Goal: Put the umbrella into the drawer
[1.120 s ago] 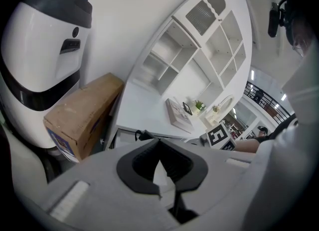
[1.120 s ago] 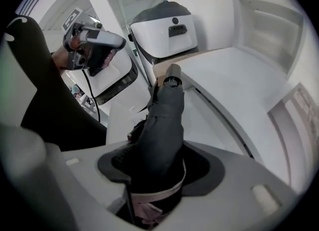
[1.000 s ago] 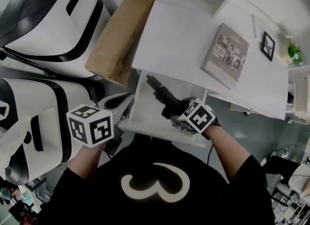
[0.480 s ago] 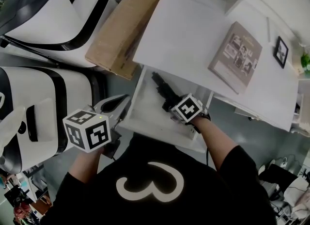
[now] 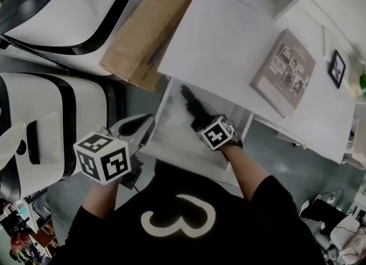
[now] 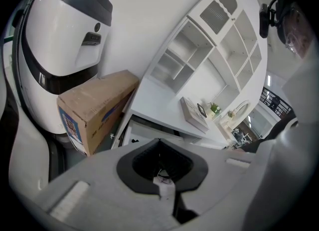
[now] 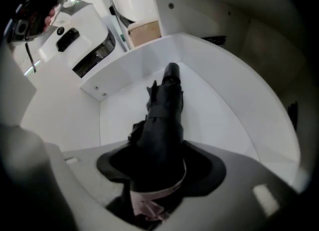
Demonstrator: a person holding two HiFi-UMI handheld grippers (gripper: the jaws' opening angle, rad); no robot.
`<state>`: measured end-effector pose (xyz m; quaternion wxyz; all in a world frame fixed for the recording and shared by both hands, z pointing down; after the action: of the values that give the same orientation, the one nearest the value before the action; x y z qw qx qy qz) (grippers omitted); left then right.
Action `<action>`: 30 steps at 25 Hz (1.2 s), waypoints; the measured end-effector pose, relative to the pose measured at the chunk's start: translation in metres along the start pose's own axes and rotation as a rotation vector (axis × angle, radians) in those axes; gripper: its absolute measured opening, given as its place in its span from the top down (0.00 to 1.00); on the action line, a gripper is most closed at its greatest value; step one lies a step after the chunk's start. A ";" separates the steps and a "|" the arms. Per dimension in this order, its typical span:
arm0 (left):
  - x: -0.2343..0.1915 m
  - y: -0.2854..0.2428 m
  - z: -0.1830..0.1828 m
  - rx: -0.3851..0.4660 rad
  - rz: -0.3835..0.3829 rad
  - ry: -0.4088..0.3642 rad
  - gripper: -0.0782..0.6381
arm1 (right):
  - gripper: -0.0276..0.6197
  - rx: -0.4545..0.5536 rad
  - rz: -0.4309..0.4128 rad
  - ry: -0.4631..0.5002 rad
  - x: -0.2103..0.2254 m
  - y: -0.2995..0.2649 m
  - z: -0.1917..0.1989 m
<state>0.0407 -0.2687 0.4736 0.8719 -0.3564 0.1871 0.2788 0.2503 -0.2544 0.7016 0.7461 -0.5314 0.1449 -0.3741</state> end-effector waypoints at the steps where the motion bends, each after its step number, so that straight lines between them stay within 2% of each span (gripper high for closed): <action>1: 0.001 0.000 -0.001 0.002 -0.003 -0.003 0.88 | 0.55 0.002 0.006 -0.005 -0.001 -0.001 0.002; 4: 0.003 0.000 -0.003 0.014 -0.007 0.001 0.88 | 0.53 -0.005 -0.007 -0.031 -0.001 0.000 0.010; 7: 0.007 0.001 -0.005 0.011 0.000 0.001 0.88 | 0.49 -0.041 -0.033 -0.118 -0.002 0.007 0.020; 10: 0.013 0.006 -0.008 0.014 0.020 -0.009 0.88 | 0.49 0.016 -0.025 -0.152 -0.001 0.025 0.011; 14: 0.024 0.012 -0.013 0.029 0.062 -0.028 0.88 | 0.49 0.187 -0.007 -0.189 0.002 0.069 -0.013; 17: 0.033 0.023 -0.017 0.022 0.099 -0.054 0.88 | 0.51 0.368 0.008 -0.240 -0.011 0.123 -0.034; 20: 0.045 0.039 -0.025 0.028 0.133 -0.093 0.88 | 0.64 0.585 0.000 -0.333 -0.029 0.184 -0.059; 22: 0.057 0.053 -0.031 0.039 0.151 -0.110 0.88 | 0.67 0.717 -0.017 -0.383 -0.045 0.225 -0.074; 23: 0.064 0.060 -0.034 0.048 0.161 -0.118 0.88 | 0.72 0.775 -0.017 -0.390 -0.054 0.244 -0.079; 26: 0.084 0.082 -0.044 0.090 0.201 -0.154 0.88 | 0.86 0.911 0.001 -0.364 -0.078 0.292 -0.092; 30: 0.105 0.112 -0.056 0.160 0.262 -0.197 0.88 | 0.94 1.019 0.010 -0.320 -0.109 0.337 -0.102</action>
<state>0.0456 -0.2063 0.3231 0.8679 -0.2292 0.1671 0.4078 0.2505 -0.1944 0.3378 0.9242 -0.1515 -0.1681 -0.3076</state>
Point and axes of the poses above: the fingertips, and each gripper's own axes: y backward along the fingers, x to its right, z out of its underside, the point moved 6 cm from there along y, backward along the fingers, and after that the axes turned 8 degrees about x, right-handed, at the moved point
